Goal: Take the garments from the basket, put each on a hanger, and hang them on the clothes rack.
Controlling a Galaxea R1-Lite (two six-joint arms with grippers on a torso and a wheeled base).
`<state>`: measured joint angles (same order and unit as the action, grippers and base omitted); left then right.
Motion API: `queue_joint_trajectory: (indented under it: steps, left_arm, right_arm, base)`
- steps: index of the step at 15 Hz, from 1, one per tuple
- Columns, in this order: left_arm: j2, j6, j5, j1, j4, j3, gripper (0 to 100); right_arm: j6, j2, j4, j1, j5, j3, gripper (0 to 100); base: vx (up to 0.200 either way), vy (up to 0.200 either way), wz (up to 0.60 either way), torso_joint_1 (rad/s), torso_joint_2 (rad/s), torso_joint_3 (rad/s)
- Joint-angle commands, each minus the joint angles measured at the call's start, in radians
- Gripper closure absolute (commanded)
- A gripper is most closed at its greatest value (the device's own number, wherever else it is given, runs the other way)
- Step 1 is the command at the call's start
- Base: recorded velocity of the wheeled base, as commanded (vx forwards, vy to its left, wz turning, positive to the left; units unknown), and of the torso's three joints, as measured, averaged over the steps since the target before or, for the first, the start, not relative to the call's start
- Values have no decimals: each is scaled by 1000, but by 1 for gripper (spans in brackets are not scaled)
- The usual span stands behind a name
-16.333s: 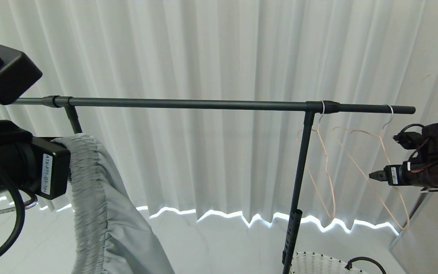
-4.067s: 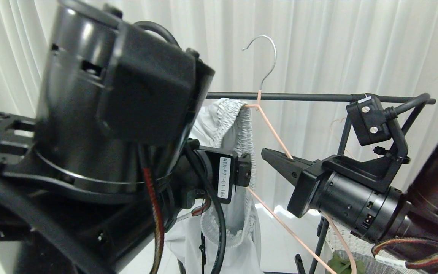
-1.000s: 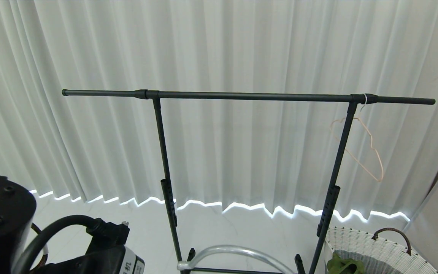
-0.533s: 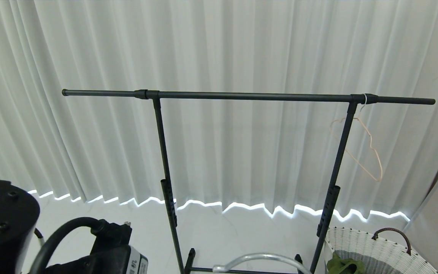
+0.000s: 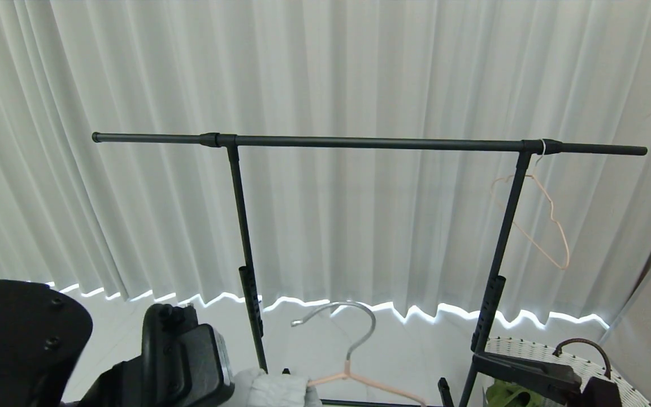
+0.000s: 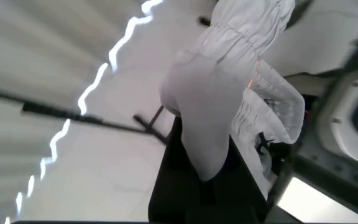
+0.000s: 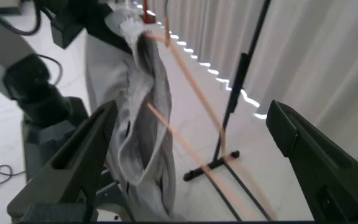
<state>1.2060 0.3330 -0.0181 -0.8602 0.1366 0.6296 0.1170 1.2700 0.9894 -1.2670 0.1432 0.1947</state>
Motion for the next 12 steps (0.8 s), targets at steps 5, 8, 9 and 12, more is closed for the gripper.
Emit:
queue_joint_trajectory:
  steps: [5, 8, 9, 12]
  left_arm:
    - [50, -292, -100, 110, -5, 94, 100]
    - [33, -394, -100, 110, -51, 145, 100]
    - [26, -391, -98, 110, -101, 147, 100]
    - [21, -330, -95, 105, -176, 145, 100]
  right_arm:
    - [7, 203, -3, 44, 9, 37, 0]
    - [66, 305, -5, 84, 9, 108, 0]
    - [118, 348, -5, 101, 9, 152, 0]
    - [207, 450, -24, 172, 9, 243, 0]
  base:
    - [0, 0, 0, 0, 0, 0]
    - [0, 0, 0, 0, 0, 0]
    - [0, 0, 0, 0, 0, 0]
    - [0, 0, 0, 0, 0, 0]
